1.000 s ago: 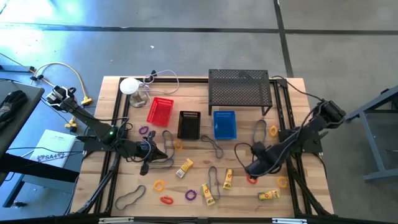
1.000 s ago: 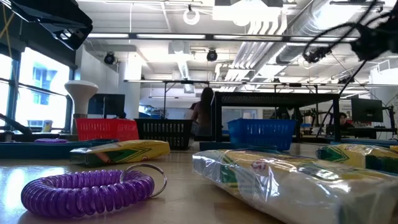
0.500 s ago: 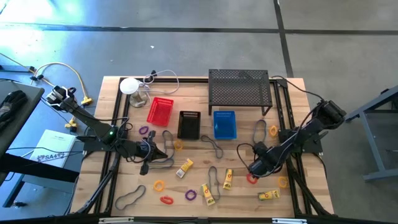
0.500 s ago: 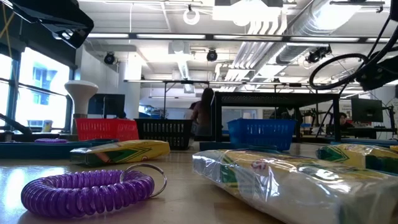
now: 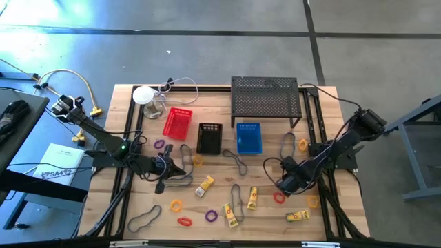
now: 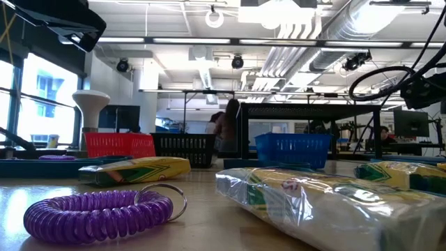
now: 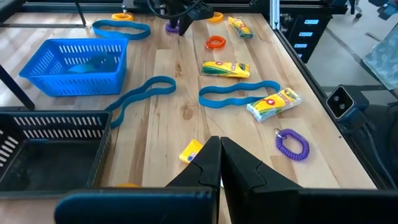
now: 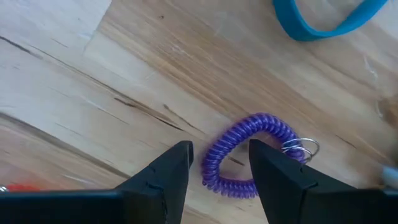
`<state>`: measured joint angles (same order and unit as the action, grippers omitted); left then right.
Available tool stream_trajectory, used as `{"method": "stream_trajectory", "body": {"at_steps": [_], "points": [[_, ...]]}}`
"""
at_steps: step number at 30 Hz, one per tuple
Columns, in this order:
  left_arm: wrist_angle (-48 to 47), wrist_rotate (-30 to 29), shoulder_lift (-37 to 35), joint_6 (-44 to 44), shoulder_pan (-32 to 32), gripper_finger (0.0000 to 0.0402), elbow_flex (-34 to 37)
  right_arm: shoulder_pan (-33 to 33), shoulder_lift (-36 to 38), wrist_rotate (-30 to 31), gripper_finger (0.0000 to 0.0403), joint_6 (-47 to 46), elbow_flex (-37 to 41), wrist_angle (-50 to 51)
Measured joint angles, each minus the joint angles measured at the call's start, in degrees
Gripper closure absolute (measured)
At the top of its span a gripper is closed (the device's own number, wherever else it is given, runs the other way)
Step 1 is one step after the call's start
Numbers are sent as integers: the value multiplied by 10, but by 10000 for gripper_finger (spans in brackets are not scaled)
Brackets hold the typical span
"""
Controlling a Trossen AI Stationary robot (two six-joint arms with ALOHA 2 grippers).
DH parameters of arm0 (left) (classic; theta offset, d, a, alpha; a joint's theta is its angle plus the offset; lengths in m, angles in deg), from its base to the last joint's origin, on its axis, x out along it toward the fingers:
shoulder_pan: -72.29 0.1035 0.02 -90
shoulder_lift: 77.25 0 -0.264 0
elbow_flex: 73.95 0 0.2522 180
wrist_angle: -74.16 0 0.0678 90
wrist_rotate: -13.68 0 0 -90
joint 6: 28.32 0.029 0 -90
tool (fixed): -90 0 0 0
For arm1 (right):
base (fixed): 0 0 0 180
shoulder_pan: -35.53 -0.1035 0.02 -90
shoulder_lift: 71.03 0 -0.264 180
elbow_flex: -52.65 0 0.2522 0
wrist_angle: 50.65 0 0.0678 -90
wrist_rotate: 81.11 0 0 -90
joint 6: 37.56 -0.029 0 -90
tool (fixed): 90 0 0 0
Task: Pick & Place Office Desk Supplies
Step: Put the right purple wrist coil keychain into the orange bin
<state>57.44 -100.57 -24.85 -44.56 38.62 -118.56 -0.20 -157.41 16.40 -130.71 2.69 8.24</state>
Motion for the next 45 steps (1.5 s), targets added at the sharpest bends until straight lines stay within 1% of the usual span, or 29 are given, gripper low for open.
{"method": "stream_trajectory", "body": {"at_steps": [3, 6, 8, 11, 18, 19, 23, 25, 26, 27, 28, 30, 32, 35, 37, 40, 43, 45], "points": [[0, 0, 0, 12, 0, 401, 0, -1, 0, 14, 243, 0, 1, 4], [0, 0, 0, 14, 0, 401, 0, -1, 0, 14, 243, 0, 1, 6], [0, 1, 0, 14, 0, 401, 0, -1, -1, 16, 251, 0, 1, 6], [0, 1, 0, 17, 0, 401, 0, 0, -1, 25, 279, 0, 1, 5], [2, 1, 0, 52, 0, 401, 0, 0, -1, 39, 383, 28, 1, 4], [4, 1, 0, 56, 0, 401, 0, 0, -1, 44, 389, 35, 1, 5], [4, 1, 0, 60, 0, 401, 0, -4, -1, 62, 393, 56, -1, 5], [4, 2, 1, 60, 0, 401, 0, -3, -3, 70, 396, 72, -15, 8], [5, 2, 3, 60, 0, 401, 0, -3, -5, 87, 397, 80, -25, 9], [6, 2, 6, 60, 0, 401, 0, -5, -8, 123, 397, 93, -37, 7], [8, 2, 10, 60, 0, 401, 0, -7, -9, 154, 397, 111, -53, -3], [29, 2, 25, 68, 0, 401, 0, -7, -4, 199, 397, 171, -80, -59], [51, 3, 43, 89, 0, 401, -1, -9, -5, 219, 398, 265, -97, -146], [108, 4, 77, 140, 1, 401, -1, -3, -4, 234, 398, 433, -112, -299], [150, 3, 102, 181, 1, 401, -1, 4, -4, 228, 398, 537, -113, -402], [215, 1, 141, 244, 1, 401, -1, 17, -4, 206, 398, 661, -112, -507], [285, -1, 183, 290, 3, 398, -1, 36, -4, 168, 397, 735, -113, -556], [326, -2, 212, 301, 1, 390, -1, 52, -4, 134, 397, 752, -113, -569]]}}
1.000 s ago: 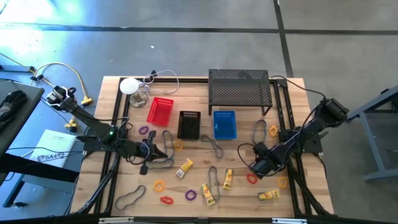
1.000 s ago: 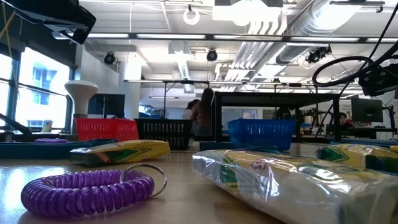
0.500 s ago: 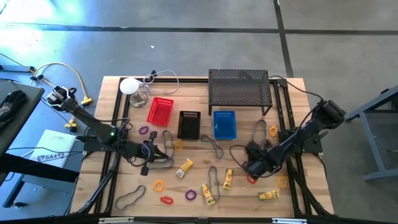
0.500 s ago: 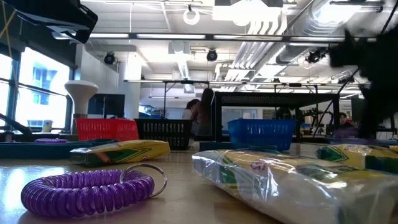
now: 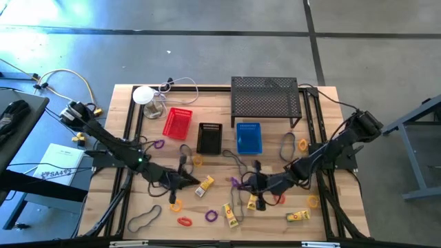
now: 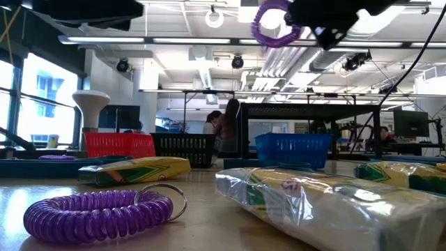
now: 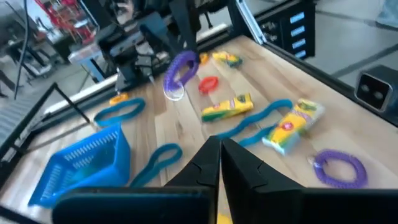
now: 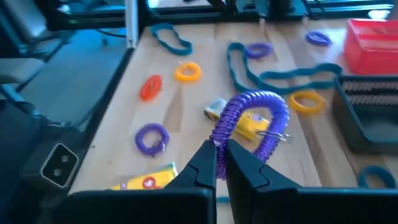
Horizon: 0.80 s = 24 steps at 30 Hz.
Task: Pick & Place Office Desk Supplies
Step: Put the right purple wrist coil keychain into the orange bin
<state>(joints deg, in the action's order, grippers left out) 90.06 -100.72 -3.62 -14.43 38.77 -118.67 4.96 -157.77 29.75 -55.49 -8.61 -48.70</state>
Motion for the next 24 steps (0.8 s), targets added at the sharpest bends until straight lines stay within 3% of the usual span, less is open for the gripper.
{"method": "stream_trajectory", "body": {"at_steps": [8, 14, 21, 24], "points": [[134, 1, 70, 44, 13, 307, -3, 68, -38, -140, 399, 32, -1, -100], [227, 6, 103, 9, 28, 242, -3, 93, -76, -220, 399, 65, -1, -183], [270, 10, 144, -35, 53, 231, -3, 117, -111, -252, 399, 77, -1, -266], [288, 48, 158, -49, 64, 231, -3, 124, -127, -274, 399, 76, -1, -290]]}}
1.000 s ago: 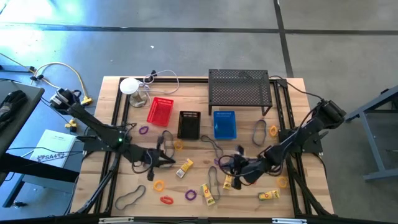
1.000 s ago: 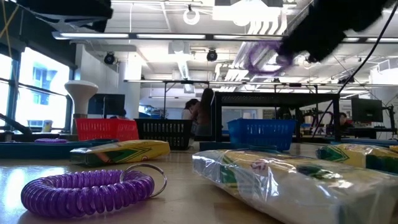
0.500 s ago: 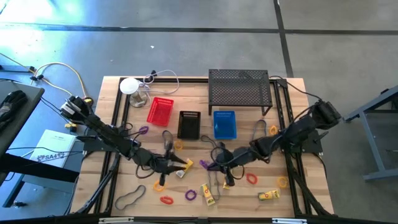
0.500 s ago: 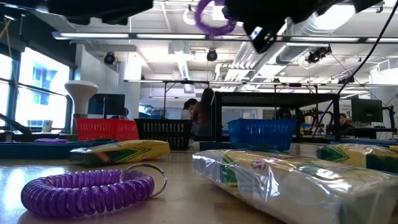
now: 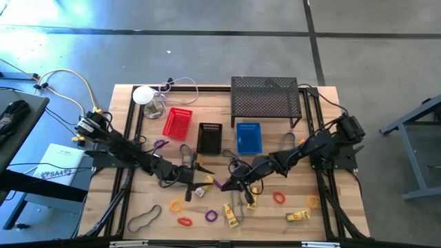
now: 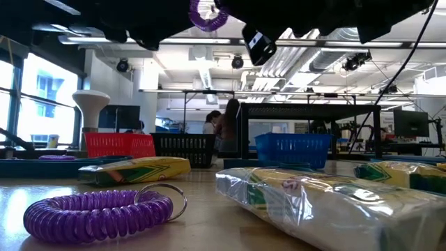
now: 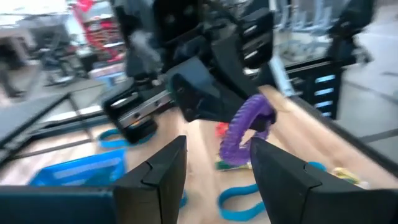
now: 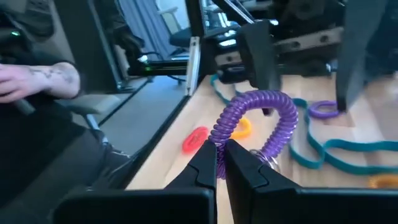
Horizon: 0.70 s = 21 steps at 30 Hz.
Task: Pick & Place Office Desk Supplies
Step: Put the right purple wrist coil keychain into the orange bin
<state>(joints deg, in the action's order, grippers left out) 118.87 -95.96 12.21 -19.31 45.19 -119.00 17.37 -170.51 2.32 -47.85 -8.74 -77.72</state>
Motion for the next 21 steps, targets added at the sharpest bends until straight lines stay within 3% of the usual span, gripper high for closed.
{"method": "stream_trajectory", "body": {"at_steps": [3, 10, 17, 21], "points": [[24, 54, 9, -19, 12, 231, 0, 4, -9, 0, 398, 0, 0, -4], [58, 118, 28, -69, 39, 231, 0, 14, -10, -22, 398, 0, 0, -23], [76, 177, 49, -86, 62, 231, -1, 14, -10, -23, 398, 0, -1, -23], [81, 183, 50, -86, 64, 231, -1, 15, -10, -24, 398, 0, -1, -22]]}}
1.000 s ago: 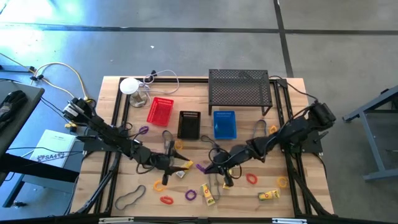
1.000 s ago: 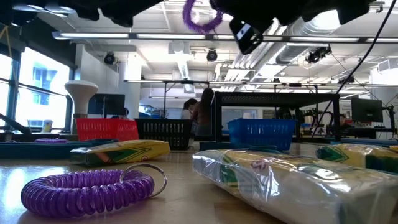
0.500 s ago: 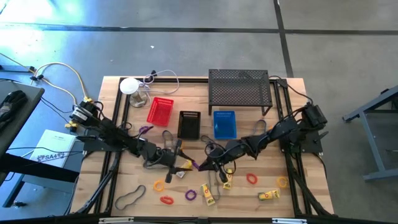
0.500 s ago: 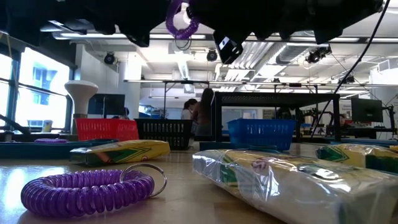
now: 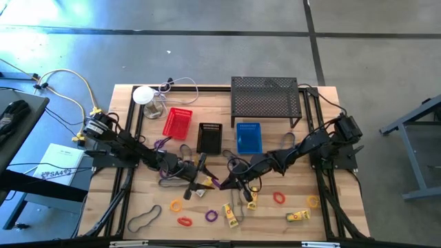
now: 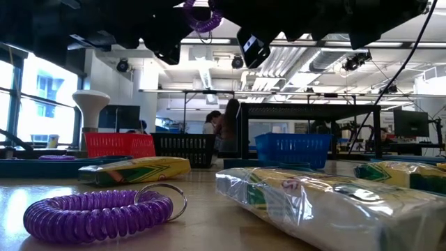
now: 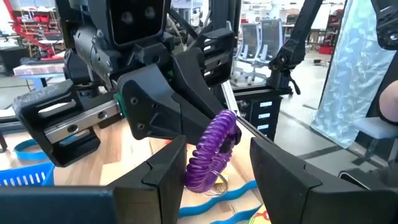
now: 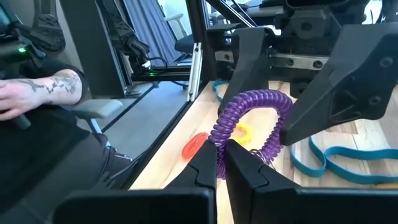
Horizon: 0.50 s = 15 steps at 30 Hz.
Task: Pick & Place Office Desk Supplies
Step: Put the right purple wrist coil keychain into the orange bin
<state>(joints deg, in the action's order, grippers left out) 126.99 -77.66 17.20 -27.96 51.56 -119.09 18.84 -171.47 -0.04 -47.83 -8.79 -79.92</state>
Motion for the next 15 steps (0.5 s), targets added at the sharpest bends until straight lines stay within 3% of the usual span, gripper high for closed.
{"method": "stream_trajectory", "body": {"at_steps": [6, 15], "points": [[-1, 0, 0, -7, 3, 255, 0, 0, 0, 13, 398, 0, 0, 6], [-1, 1, 0, -8, 5, 359, 0, 0, 0, 15, 398, 0, 0, 8]]}}
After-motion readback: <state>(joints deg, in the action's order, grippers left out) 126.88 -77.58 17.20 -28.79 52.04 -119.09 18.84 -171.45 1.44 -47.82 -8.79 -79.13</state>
